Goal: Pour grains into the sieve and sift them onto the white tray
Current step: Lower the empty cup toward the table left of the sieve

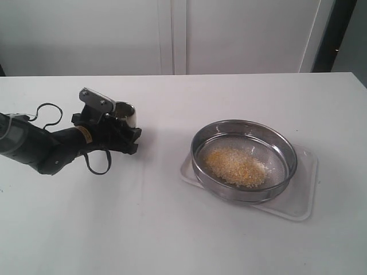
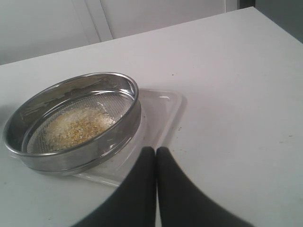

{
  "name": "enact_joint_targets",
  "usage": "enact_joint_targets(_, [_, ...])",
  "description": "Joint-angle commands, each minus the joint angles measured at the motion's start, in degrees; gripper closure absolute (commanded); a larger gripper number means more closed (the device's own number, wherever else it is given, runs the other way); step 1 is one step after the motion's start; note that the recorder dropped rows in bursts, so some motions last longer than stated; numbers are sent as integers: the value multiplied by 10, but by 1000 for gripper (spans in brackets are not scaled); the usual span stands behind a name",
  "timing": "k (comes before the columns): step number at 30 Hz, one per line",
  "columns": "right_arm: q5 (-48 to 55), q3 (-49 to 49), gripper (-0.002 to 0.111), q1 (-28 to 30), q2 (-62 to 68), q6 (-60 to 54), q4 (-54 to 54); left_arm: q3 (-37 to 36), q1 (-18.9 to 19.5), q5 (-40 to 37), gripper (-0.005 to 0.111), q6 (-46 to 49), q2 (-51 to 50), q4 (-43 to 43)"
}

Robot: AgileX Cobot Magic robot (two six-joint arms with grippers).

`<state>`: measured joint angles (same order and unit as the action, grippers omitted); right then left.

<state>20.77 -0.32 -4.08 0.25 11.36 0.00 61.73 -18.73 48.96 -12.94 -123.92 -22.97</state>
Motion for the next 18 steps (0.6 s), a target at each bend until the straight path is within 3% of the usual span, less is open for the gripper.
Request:
enact_joint_targets(1, [-7,3,108,1,-2,-4,0,13,1,-2,107,3,3,-2])
enact_joint_targets(12, [-7,3,108,1,-2,-4,0,17,1,-36,103,9,-8,-16])
enact_joint_targets(16, [-7,3,108,1,-2,-4,0,17,1,-37,69,14,-8,-20])
enact_joint_targets(18, [-7,3,108,1,-2,-4,0,17,1,-37,58,9,-8,-20])
